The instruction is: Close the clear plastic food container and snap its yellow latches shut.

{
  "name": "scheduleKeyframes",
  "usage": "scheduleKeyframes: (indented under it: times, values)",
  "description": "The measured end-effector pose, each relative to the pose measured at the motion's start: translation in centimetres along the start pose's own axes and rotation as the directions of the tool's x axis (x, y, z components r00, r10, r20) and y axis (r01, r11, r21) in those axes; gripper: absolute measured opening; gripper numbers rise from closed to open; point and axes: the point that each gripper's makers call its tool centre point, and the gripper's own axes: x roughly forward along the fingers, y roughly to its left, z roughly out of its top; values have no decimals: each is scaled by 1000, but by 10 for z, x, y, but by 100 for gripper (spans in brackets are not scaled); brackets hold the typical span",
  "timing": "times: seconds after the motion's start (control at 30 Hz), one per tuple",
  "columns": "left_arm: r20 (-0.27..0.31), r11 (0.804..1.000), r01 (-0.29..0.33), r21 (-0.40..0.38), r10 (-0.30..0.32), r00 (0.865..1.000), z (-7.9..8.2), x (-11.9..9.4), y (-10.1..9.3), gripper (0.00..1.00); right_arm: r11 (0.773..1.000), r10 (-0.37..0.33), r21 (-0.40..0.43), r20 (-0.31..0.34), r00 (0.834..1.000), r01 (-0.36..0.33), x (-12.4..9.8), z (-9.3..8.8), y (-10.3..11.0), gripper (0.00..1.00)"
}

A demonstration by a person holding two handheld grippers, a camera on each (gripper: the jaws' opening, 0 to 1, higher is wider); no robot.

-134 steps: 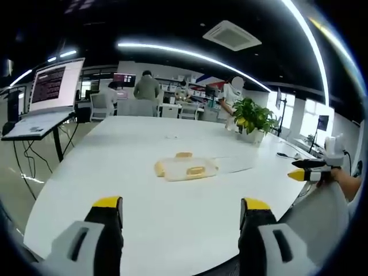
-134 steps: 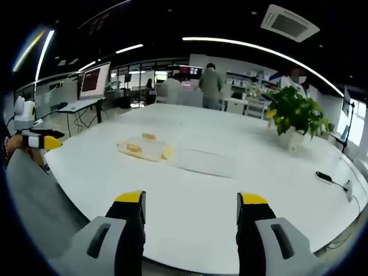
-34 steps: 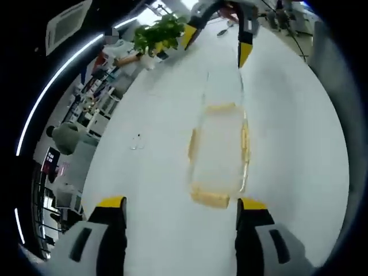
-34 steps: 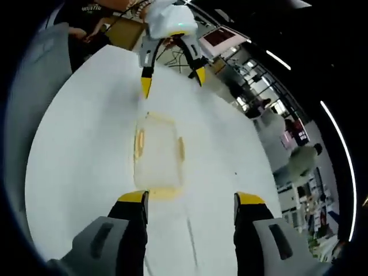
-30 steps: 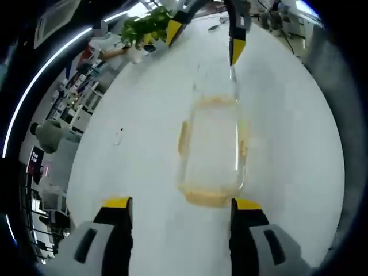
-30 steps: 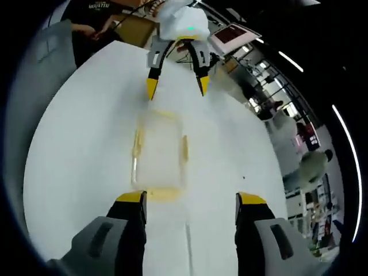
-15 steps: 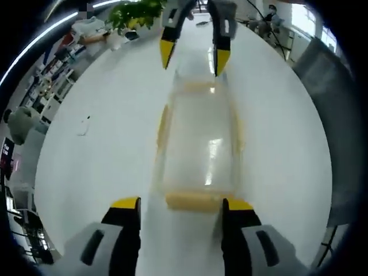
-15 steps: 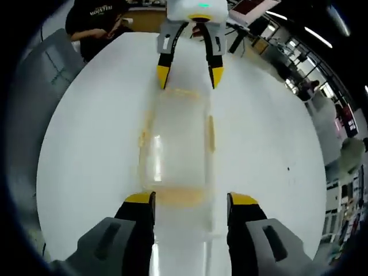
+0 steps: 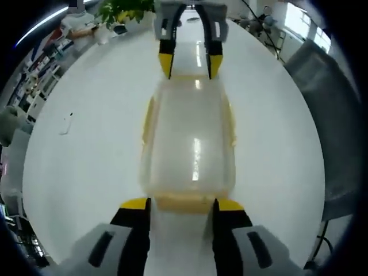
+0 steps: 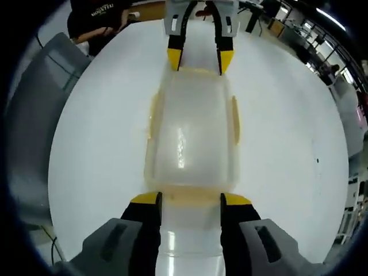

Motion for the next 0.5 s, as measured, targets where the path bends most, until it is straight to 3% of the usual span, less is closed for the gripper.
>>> scheduleKeyframes:
  times: [0.4, 0.5]
  values:
    - [-4, 998, 57, -11, -57, 998, -4, -1, -4, 34, 1000, -22, -2, -56, 998, 22, 2, 2, -2, 36]
    - [-37, 997, 79, -21, -80, 996, -4, 1, -5, 34, 1000, -19, 8, -43, 999, 19, 1, 2, -4, 36]
